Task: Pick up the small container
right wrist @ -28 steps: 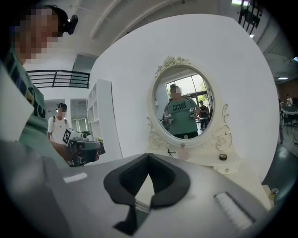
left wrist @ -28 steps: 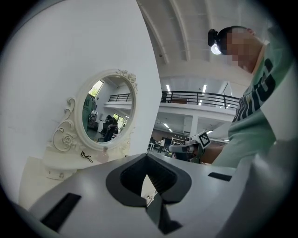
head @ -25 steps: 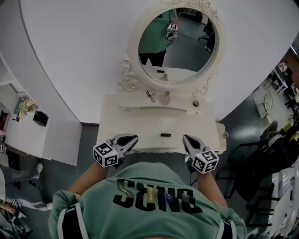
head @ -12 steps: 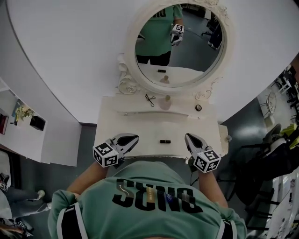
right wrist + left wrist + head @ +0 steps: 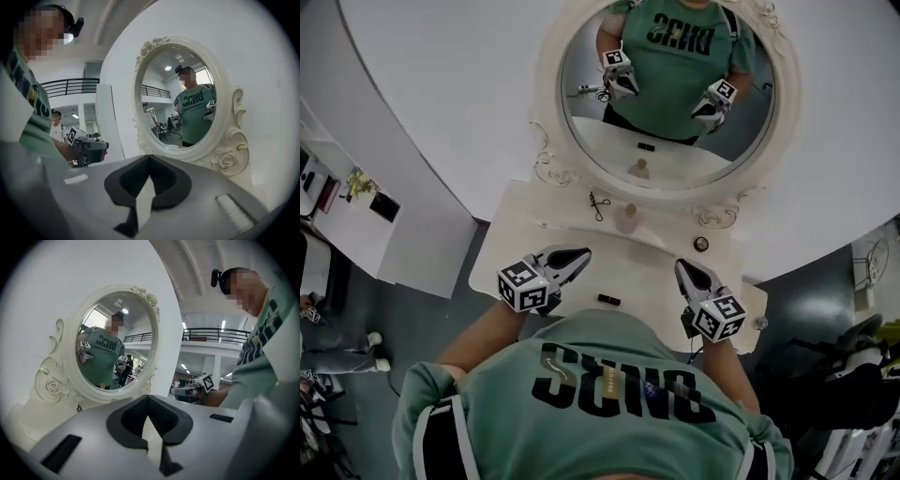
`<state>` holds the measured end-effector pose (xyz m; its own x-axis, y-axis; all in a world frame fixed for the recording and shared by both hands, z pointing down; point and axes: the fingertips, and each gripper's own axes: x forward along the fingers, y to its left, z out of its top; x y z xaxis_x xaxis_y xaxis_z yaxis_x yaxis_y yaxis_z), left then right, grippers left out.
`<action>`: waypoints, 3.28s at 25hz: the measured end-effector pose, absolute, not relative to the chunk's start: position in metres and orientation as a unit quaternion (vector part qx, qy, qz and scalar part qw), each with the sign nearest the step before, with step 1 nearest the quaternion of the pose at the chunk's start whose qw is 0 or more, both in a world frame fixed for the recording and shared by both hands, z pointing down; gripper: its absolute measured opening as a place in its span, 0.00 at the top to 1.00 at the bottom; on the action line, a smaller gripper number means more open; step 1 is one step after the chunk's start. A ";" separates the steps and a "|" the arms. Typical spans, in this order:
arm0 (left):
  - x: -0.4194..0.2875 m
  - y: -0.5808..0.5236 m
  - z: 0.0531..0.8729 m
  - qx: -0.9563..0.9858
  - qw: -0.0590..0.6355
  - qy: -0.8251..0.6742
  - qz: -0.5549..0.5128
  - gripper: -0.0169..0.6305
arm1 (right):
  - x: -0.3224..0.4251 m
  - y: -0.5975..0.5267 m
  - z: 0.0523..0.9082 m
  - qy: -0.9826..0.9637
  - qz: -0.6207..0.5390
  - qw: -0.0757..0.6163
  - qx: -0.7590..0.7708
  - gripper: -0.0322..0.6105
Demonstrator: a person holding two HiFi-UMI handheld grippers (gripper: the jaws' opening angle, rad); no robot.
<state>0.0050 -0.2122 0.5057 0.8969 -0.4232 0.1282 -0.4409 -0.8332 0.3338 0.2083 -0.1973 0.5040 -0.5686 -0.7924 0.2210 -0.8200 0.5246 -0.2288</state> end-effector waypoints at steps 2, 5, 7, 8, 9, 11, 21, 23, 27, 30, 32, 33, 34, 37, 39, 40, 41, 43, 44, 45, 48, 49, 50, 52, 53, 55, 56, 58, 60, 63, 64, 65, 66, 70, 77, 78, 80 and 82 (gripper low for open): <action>0.014 -0.219 0.507 0.953 0.187 -0.235 0.028 0.97 | 0.217 -0.211 0.509 -0.873 0.164 0.044 0.457 0.94; 0.012 -0.230 0.515 0.951 0.193 -0.237 0.041 0.97 | 0.215 -0.227 0.514 -0.873 0.169 0.039 0.456 0.94; 0.009 -0.239 0.522 0.952 0.195 -0.229 0.051 0.97 | 0.213 -0.238 0.516 -0.868 0.169 0.039 0.466 0.94; 0.006 -0.242 0.526 0.953 0.197 -0.224 0.053 0.97 | 0.211 -0.243 0.518 -0.864 0.170 0.038 0.472 0.94; 0.004 -0.247 0.530 0.954 0.198 -0.219 0.054 0.97 | 0.208 -0.249 0.519 -0.861 0.172 0.036 0.478 0.94; 0.000 -0.258 0.536 0.956 0.197 -0.209 0.056 0.97 | 0.200 -0.258 0.521 -0.856 0.177 0.029 0.485 0.94; 0.007 -0.284 0.534 0.962 0.177 -0.200 0.057 0.84 | 0.197 -0.266 0.521 -0.854 0.175 0.033 0.490 0.94; 0.011 -0.286 0.536 0.962 0.171 -0.202 0.064 0.79 | 0.200 -0.266 0.521 -0.854 0.175 0.032 0.489 0.94; 0.020 -0.292 0.540 0.962 0.166 -0.206 0.073 0.72 | 0.203 -0.269 0.523 -0.855 0.173 0.033 0.487 0.94; 0.026 -0.300 0.544 0.962 0.159 -0.206 0.081 0.69 | 0.203 -0.273 0.524 -0.857 0.171 0.035 0.485 0.94; 0.032 -0.305 0.549 0.963 0.156 -0.204 0.087 0.68 | 0.204 -0.277 0.526 -0.857 0.169 0.037 0.485 0.94; 0.035 -0.308 0.551 0.963 0.154 -0.202 0.091 0.68 | 0.204 -0.278 0.526 -0.858 0.169 0.037 0.484 0.94; 0.039 -0.311 0.554 0.963 0.152 -0.201 0.095 0.67 | 0.204 -0.280 0.527 -0.858 0.168 0.038 0.484 0.94; 0.050 -0.322 0.565 0.964 0.146 -0.198 0.104 0.66 | 0.205 -0.287 0.532 -0.860 0.164 0.038 0.482 0.94; 0.058 -0.329 0.572 0.964 0.145 -0.197 0.108 0.66 | 0.206 -0.291 0.535 -0.859 0.165 0.038 0.483 0.94; 0.062 -0.332 0.576 0.964 0.145 -0.196 0.110 0.65 | 0.206 -0.292 0.537 -0.859 0.165 0.038 0.483 0.94; 0.067 -0.335 0.580 0.964 0.144 -0.195 0.112 0.65 | 0.205 -0.294 0.538 -0.859 0.164 0.038 0.483 0.94; 0.076 -0.342 0.588 0.964 0.139 -0.192 0.118 0.64 | 0.203 -0.298 0.541 -0.861 0.163 0.039 0.481 0.94; 0.081 -0.345 0.592 0.965 0.136 -0.190 0.121 0.64 | 0.202 -0.300 0.543 -0.861 0.162 0.039 0.480 0.94; 0.085 -0.348 0.596 0.965 0.133 -0.188 0.124 0.64 | 0.200 -0.302 0.545 -0.862 0.162 0.038 0.478 0.94; 0.097 -0.357 0.607 0.965 0.128 -0.188 0.131 0.63 | 0.197 -0.306 0.552 -0.864 0.161 0.036 0.475 0.94; 0.100 -0.359 0.611 0.964 0.127 -0.190 0.133 0.62 | 0.197 -0.307 0.554 -0.865 0.161 0.036 0.474 0.94; 0.103 -0.362 0.615 0.963 0.128 -0.192 0.136 0.62 | 0.196 -0.308 0.555 -0.865 0.161 0.036 0.474 0.94; 0.109 -0.366 0.622 0.962 0.128 -0.195 0.139 0.61 | 0.196 -0.310 0.559 -0.866 0.161 0.036 0.473 0.94; 0.112 -0.368 0.625 0.962 0.128 -0.195 0.140 0.61 | 0.196 -0.311 0.561 -0.866 0.161 0.036 0.472 0.94; 0.118 -0.372 0.631 0.963 0.125 -0.194 0.141 0.61 | 0.197 -0.312 0.566 -0.866 0.162 0.037 0.471 0.94; 0.121 -0.373 0.633 0.963 0.125 -0.194 0.141 0.61 | 0.197 -0.312 0.569 -0.866 0.163 0.038 0.471 0.94; 0.127 -0.376 0.637 0.963 0.124 -0.193 0.140 0.61 | 0.198 -0.310 0.573 -0.865 0.166 0.038 0.472 0.94; 0.132 -0.380 0.640 0.963 0.124 -0.195 0.138 0.61 | 0.200 -0.309 0.578 -0.863 0.171 0.038 0.474 0.94; 0.137 -0.386 0.644 0.963 0.113 -0.209 0.128 0.63 | 0.202 -0.306 0.587 -0.860 0.180 0.038 0.477 0.94; 0.139 -0.387 0.643 0.964 0.101 -0.215 0.121 0.71 | 0.201 -0.305 0.589 -0.859 0.183 0.038 0.477 0.94; 0.140 -0.387 0.643 0.964 0.088 -0.221 0.117 0.75 | 0.201 -0.303 0.591 -0.859 0.184 0.038 0.477 0.94; 0.140 -0.387 0.643 0.964 0.080 -0.226 0.116 0.75 | 0.201 -0.301 0.592 -0.858 0.185 0.038 0.477 0.94; 0.142 -0.386 0.643 0.963 0.080 -0.228 0.123 0.76 | 0.203 -0.298 0.590 -0.857 0.185 0.038 0.480 0.94; 0.141 -0.377 0.640 0.964 0.083 -0.217 0.127 0.76 | 0.205 -0.294 0.584 -0.856 0.180 0.037 0.484 0.94; 0.142 -0.376 0.639 0.965 0.082 -0.216 0.128 0.76 | 0.205 -0.294 0.583 -0.856 0.179 0.037 0.484 0.94; 0.142 -0.375 0.634 0.965 0.081 -0.215 0.125 0.76 | 0.205 -0.294 0.579 -0.856 0.176 0.036 0.484 0.94; 0.141 -0.374 0.629 0.966 0.081 -0.215 0.121 0.76 | 0.205 -0.294 0.576 -0.856 0.174 0.034 0.485 0.94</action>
